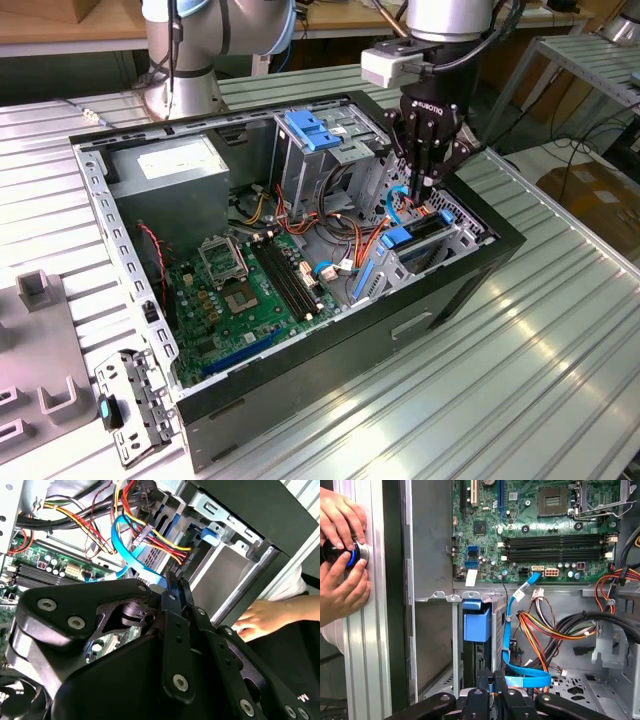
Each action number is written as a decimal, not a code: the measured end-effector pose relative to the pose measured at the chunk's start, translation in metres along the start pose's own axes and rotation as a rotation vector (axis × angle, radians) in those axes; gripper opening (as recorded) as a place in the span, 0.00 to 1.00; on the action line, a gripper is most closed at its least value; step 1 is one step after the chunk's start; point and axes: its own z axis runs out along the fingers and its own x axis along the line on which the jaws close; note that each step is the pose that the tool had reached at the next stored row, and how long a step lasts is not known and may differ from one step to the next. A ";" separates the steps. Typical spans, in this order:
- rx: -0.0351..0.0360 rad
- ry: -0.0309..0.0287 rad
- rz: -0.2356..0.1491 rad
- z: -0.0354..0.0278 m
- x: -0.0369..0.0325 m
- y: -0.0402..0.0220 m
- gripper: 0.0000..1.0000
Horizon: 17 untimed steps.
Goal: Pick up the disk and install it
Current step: 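Insert the second disk wire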
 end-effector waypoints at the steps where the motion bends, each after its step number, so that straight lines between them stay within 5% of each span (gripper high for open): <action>1: 0.0019 -0.0072 0.001 0.0005 0.0014 0.0005 0.16; 3: 0.0105 -0.0398 0.006 0.0035 0.0092 0.0017 0.16; 4: 0.0159 -0.0496 0.008 0.0052 0.0137 0.0020 0.16; 10: 0.0339 -0.0771 0.013 0.0102 0.0234 0.0066 0.16; 15: 0.0476 -0.1217 0.020 0.0137 0.0321 0.0089 0.16; 17: 0.0494 -0.1352 0.022 0.0154 0.0358 0.0094 0.16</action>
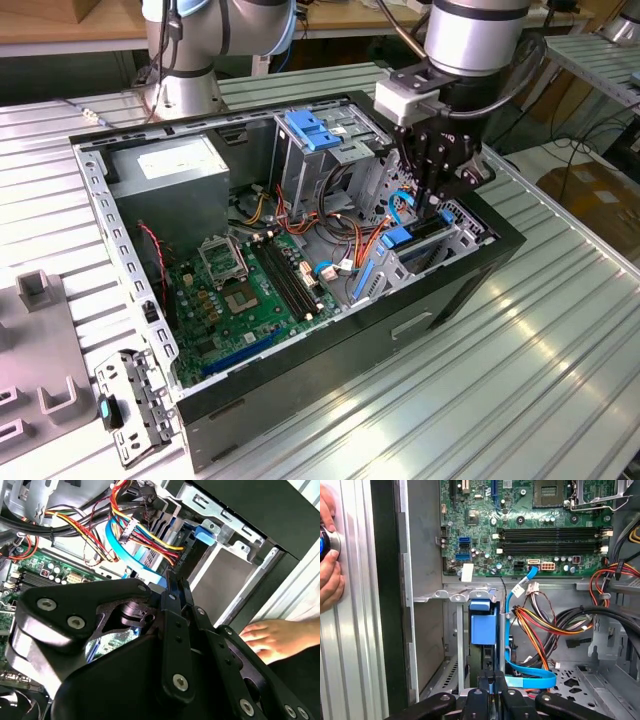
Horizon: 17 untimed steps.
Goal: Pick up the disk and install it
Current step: 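Insert the second disk wire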
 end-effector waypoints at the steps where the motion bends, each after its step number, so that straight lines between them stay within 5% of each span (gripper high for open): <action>1: 0.0003 -0.0045 0.001 0.0007 0.0013 0.0001 0.16; 6: -0.0005 -0.0344 0.007 0.0044 0.0058 0.0004 0.16; 7: -0.0010 -0.0486 0.012 0.0048 0.0065 0.0005 0.16; 8: -0.0016 -0.0715 0.017 0.0050 0.0079 0.0004 0.16; 12: -0.0022 -0.0942 0.022 0.0059 0.0135 0.0005 0.16; 17: -0.0032 -0.1457 0.030 0.0067 0.0196 0.0006 0.16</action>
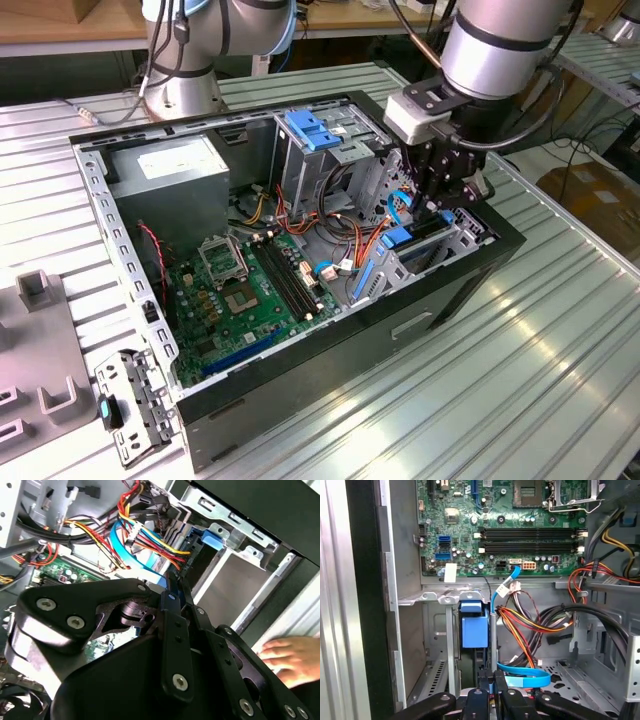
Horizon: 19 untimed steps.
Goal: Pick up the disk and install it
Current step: 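Insert the second disk wire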
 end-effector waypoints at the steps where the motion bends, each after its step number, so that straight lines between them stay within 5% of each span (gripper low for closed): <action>1: -0.0002 -0.0067 0.001 0.0000 0.0014 -0.0001 0.16; 4: -0.0003 -0.0149 0.004 0.0000 0.0078 -0.0002 0.16; 19: -0.0005 -0.0242 0.006 0.0053 0.0092 -0.0004 0.16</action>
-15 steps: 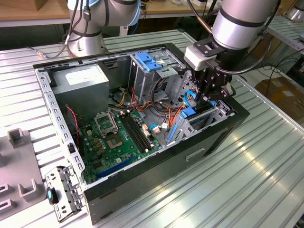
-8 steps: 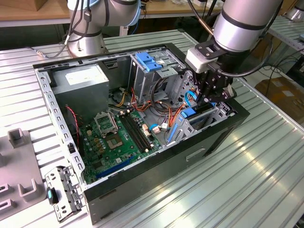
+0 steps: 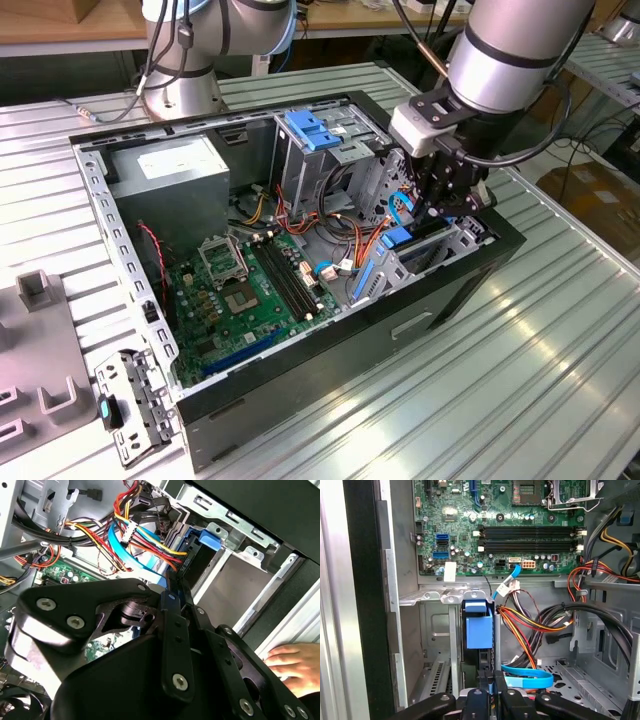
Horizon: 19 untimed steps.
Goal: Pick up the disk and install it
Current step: 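Insert the second disk wire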
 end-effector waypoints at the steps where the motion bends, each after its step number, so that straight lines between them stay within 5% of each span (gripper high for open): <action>1: 0.0000 -0.0008 0.000 0.0000 0.0001 0.0000 0.16; 17: -0.0001 -0.0054 0.001 0.0058 0.0034 0.0006 0.16; 19: -0.0001 -0.0056 0.001 0.0059 0.0035 0.0006 0.24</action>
